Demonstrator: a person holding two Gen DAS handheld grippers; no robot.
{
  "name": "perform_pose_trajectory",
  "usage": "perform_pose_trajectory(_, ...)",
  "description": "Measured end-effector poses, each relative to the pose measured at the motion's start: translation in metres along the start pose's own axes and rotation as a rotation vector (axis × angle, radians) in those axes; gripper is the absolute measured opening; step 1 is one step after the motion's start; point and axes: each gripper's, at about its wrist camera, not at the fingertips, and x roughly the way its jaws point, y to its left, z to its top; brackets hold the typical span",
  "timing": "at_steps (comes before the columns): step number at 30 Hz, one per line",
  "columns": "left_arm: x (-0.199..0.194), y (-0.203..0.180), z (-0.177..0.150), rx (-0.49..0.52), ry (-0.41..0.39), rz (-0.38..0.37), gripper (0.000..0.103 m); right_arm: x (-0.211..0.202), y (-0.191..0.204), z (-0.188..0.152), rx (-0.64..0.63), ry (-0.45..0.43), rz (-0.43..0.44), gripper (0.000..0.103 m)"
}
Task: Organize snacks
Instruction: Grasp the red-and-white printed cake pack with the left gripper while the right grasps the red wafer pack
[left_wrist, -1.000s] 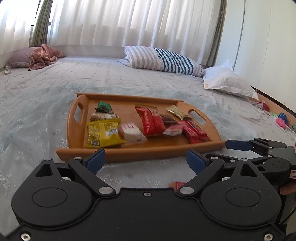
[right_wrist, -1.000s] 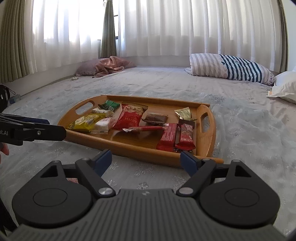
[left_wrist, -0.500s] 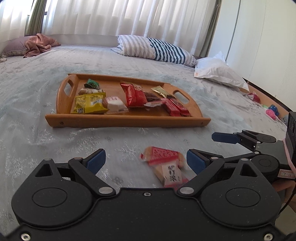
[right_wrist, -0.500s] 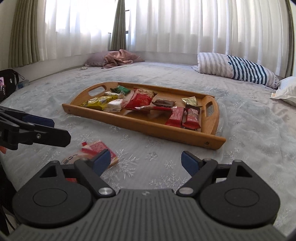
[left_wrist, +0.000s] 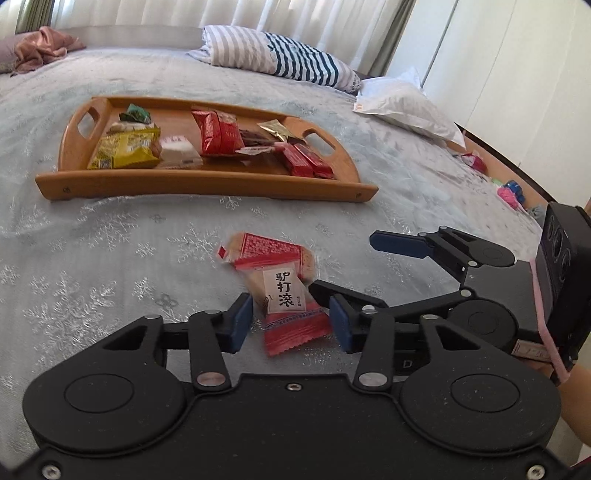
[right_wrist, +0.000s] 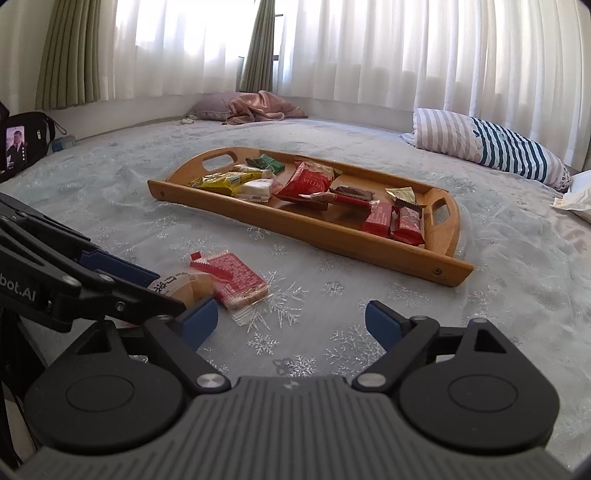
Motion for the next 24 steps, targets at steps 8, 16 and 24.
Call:
perform_pose_trajectory(8, 0.003, 0.006, 0.004, -0.048, -0.001, -0.01, 0.039, 0.002, -0.004, 0.002, 0.023, 0.002, 0.008, 0.094)
perform_pose_trajectory(16, 0.0, 0.012, 0.007, -0.066, -0.017, 0.011, 0.027, 0.006, 0.001, 0.006, 0.017, -0.008, 0.027, 0.094)
perform_pose_trajectory(24, -0.007, 0.026, 0.013, -0.083, -0.046, 0.058, 0.021, 0.014, 0.007, 0.013, 0.009, -0.003, 0.028, 0.094)
